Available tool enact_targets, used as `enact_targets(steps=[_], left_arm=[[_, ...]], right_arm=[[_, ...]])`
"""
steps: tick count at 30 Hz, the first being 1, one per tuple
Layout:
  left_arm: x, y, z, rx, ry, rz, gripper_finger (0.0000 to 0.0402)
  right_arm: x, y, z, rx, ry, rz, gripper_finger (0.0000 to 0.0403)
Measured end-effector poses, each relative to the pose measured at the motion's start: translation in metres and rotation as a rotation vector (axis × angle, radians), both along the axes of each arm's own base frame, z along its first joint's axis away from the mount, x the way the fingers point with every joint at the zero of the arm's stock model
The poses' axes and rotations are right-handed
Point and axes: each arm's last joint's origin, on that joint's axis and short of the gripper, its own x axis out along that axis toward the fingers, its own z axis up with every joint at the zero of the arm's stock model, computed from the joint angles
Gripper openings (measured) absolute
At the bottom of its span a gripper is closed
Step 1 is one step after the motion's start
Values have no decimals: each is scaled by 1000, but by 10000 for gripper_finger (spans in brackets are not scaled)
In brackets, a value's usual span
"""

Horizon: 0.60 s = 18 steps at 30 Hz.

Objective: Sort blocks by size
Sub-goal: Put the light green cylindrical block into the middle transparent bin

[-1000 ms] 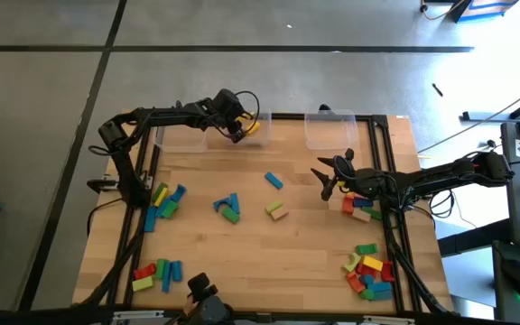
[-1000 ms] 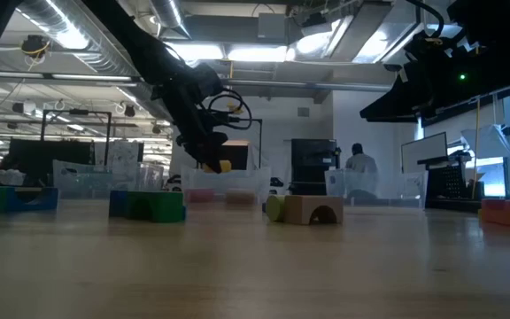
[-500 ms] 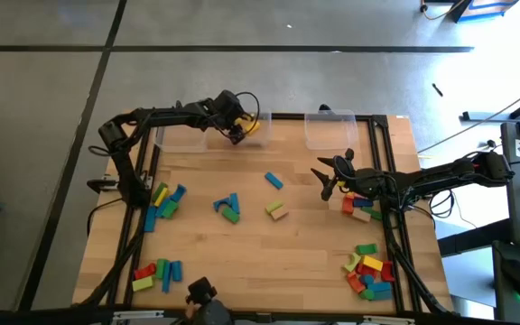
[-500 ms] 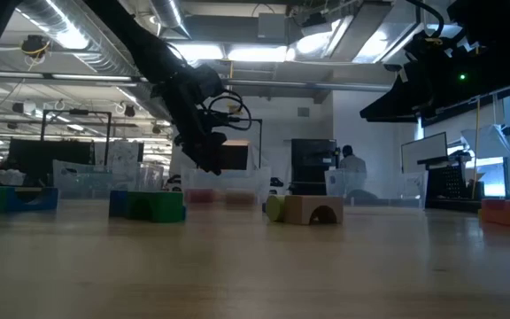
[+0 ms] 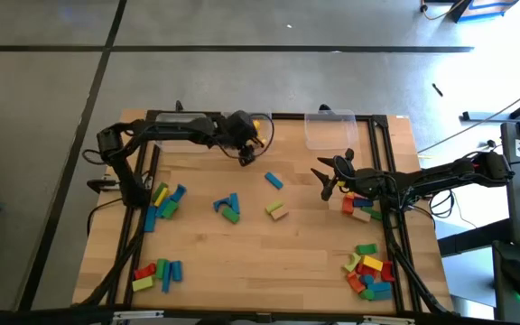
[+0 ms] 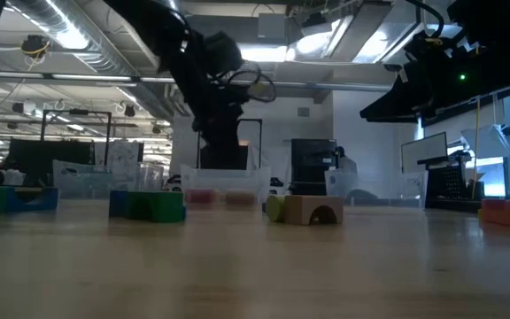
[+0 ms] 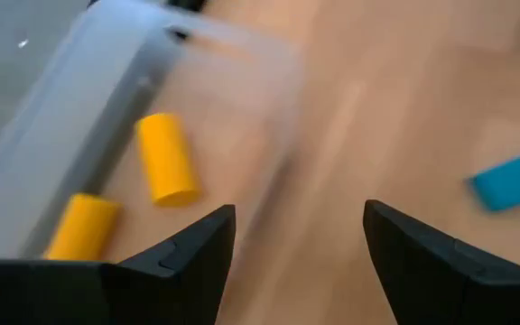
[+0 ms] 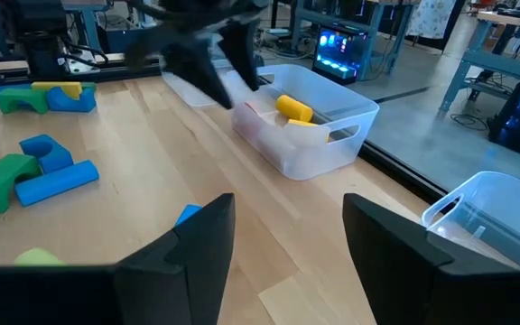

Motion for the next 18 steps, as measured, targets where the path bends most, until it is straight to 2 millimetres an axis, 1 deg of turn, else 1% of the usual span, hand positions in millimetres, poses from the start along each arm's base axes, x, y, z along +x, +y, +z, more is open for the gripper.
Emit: enact_targets(steps=[11,15,18], left_arm=[[25,-82,1,-80,-57,-119,237],[29,-105,-2,-111,-80,-143,237],[34,-118,-6,-133,-99,-146,237]], right_arm=[[0,0,0,1,-1,0,209],[0,0,0,1,-2,-1,209],[0,0,0,2,-5,-1,209]])
